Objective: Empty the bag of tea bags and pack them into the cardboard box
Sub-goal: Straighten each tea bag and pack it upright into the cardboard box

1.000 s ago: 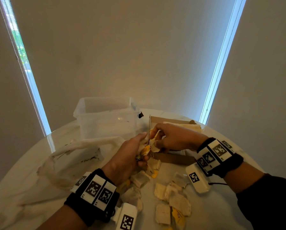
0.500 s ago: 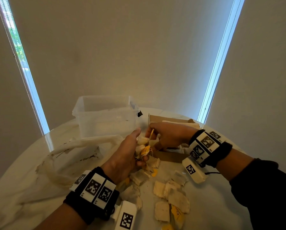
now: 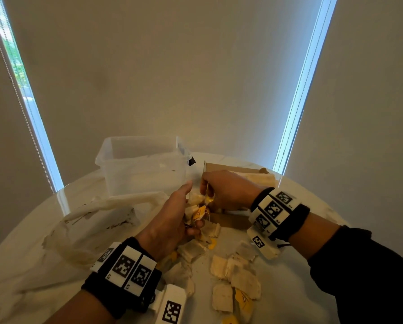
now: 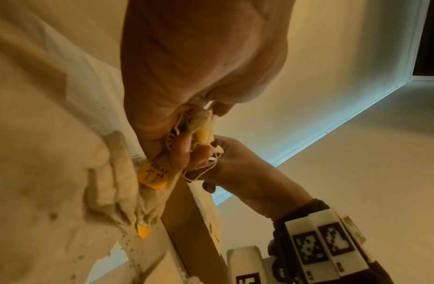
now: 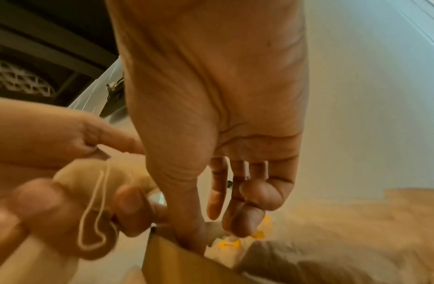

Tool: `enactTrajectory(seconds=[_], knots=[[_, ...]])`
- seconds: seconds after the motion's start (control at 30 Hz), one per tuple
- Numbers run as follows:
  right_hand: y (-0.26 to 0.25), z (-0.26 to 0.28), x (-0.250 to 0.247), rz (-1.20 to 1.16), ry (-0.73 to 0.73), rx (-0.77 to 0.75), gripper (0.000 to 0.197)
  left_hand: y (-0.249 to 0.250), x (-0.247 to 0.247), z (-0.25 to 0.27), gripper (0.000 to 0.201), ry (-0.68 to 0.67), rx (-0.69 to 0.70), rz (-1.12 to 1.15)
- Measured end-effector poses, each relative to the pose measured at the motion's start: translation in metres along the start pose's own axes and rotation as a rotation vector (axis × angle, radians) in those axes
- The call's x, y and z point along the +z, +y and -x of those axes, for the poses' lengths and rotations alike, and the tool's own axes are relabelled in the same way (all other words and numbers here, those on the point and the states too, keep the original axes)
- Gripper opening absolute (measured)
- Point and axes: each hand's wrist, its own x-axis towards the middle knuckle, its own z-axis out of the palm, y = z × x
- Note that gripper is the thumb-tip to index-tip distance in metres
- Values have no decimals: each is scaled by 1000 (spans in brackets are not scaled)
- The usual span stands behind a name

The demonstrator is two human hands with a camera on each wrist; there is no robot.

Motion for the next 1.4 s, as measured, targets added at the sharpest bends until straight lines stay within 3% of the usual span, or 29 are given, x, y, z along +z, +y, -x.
enactTrajectory(seconds=[0.13, 0.27, 0.37, 0.47, 0.67, 0.8, 0.93, 1.07, 1.17, 1.3, 1.4], knots=[[4, 7, -2, -58, 87, -19, 38, 0, 0, 1, 61, -11, 8, 13], [-1, 24, -17, -396, 275, -90, 20, 0, 1, 1, 65, -9, 41, 52], [-7, 38, -8, -638, 204, -148, 23, -1, 0, 2, 74, 13, 103, 61], [-5, 48, 9, -684, 193, -179, 25, 0, 0, 4, 76, 20, 106, 55], [4, 52, 19, -938, 398, -97, 11, 2, 3, 7, 66, -6, 113, 19], [7, 51, 23, -1079, 418, -31, 14, 0, 2, 5, 50, 12, 167, -1], [6, 49, 26, -1200, 424, -5, 23, 1, 1, 6, 52, -5, 229, 10], [6, 50, 24, -1245, 457, 18, 25, 2, 1, 8, 55, -24, 307, -51], [6, 51, 23, -1248, 475, 10, 26, -1, -2, 4, 36, 10, 381, -83], [4, 51, 26, -1159, 388, 30, 34, -3, -5, 1, 28, 37, 403, -36], [4, 50, 28, -1114, 393, 20, 28, -4, -6, 0, 26, 41, 394, -52]])
